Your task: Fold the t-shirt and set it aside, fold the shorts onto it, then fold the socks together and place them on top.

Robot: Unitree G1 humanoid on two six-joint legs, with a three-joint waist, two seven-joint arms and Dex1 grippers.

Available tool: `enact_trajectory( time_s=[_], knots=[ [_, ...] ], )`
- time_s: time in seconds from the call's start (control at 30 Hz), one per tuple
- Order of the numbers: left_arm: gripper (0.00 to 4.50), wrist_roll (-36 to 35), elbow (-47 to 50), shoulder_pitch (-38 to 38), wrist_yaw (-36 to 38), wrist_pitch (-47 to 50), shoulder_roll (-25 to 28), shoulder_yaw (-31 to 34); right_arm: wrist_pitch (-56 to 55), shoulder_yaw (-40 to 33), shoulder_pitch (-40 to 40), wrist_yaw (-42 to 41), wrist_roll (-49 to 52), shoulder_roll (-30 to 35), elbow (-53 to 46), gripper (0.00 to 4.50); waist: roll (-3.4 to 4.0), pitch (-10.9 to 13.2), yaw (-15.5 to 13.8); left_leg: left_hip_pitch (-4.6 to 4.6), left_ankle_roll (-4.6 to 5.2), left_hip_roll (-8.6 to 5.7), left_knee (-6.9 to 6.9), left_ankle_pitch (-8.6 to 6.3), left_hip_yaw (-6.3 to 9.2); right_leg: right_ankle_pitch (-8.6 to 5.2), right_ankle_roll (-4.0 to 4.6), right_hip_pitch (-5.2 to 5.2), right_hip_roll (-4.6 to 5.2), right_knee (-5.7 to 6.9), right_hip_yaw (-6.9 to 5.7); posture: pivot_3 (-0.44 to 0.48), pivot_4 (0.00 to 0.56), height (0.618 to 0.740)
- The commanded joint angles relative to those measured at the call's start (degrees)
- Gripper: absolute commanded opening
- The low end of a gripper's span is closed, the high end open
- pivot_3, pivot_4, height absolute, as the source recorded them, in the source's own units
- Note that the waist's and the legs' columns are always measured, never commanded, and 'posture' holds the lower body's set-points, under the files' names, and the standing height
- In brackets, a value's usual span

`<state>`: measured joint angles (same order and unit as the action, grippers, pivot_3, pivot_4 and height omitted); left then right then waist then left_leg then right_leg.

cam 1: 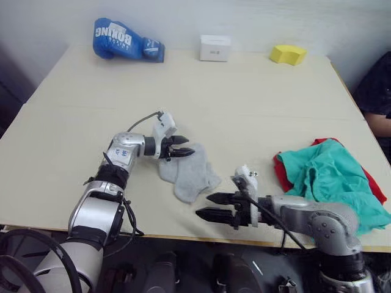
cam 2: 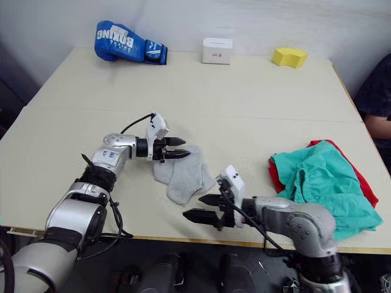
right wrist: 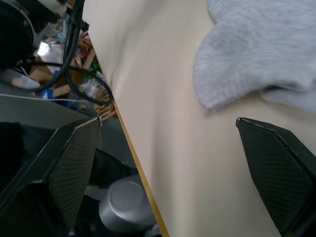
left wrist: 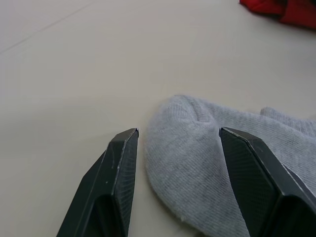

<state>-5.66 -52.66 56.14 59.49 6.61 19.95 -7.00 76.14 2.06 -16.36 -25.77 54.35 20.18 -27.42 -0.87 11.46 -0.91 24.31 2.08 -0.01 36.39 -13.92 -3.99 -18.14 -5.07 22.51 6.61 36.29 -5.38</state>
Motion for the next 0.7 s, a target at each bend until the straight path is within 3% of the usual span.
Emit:
enact_trajectory(
  time_s=[0.03,0.2,0.3,0.5,0.53,0.7],
  knots=[
    [2.73,0.61,0.88,0.75,-0.21,-0.13,-0.2,0.37,0.27,1.63,-0.82,2.63,-1.11,-1.74,0.81,4.5,0.0,0.0,-0.07,0.02,-0.02,-0.02,0.03,0.04,-0.04,0.0,0.0,0.02,0.0,0.21,-0.05,0.0,0.15,0.74],
    [2.73,2.28,0.73,0.56,-0.66,-0.44,-0.69,-0.53,1.63,4.52,-1.63,5.98,-2.35,-5.1,2.03,4.5,-0.01,-0.01,-0.07,0.02,0.17,-0.09,0.12,-0.01,-0.12,0.04,-0.08,0.0,0.04,0.19,-0.29,0.0,0.15,0.74],
    [2.15,2.61,0.94,0.17,-1.23,0.15,-1.08,-0.59,1.23,4.17,-1.83,7.91,-3.56,-7.1,3.67,4.5,-0.02,-0.02,0.03,0.02,0.18,-0.08,0.12,-0.02,-0.11,0.04,-0.08,0.0,0.05,0.2,-0.28,0.0,0.15,0.74],
    [0.22,2.65,2.83,-1.76,-2.39,1.41,-1.45,-0.38,0.09,3.2,-2.19,10.82,-6.33,-8.86,5.37,4.5,-0.04,-0.03,0.82,-0.02,0.16,-0.06,0.12,0.0,-0.1,0.04,-0.08,0.0,0.04,0.22,-0.28,0.0,0.15,0.74],
    [0.04,2.59,3.37,-2.17,-2.56,1.64,-1.38,-0.36,0.22,2.16,-2.27,11.18,-6.03,-9.0,5.28,4.5,-0.04,-0.03,0.94,-0.03,0.16,-0.06,0.12,0.0,-0.1,0.04,-0.07,-0.01,0.04,0.22,-0.28,0.0,0.15,0.74],
    [0.04,1.91,6.59,-4.21,-3.21,3.16,-1.08,0.23,0.02,0.57,-2.42,11.59,-5.91,-8.41,5.43,4.5,-0.06,-0.05,0.9,-0.07,0.17,-0.08,0.12,0.01,-0.09,0.04,-0.07,-0.03,0.1,0.19,-0.25,0.0,0.15,0.74]
  ],
)
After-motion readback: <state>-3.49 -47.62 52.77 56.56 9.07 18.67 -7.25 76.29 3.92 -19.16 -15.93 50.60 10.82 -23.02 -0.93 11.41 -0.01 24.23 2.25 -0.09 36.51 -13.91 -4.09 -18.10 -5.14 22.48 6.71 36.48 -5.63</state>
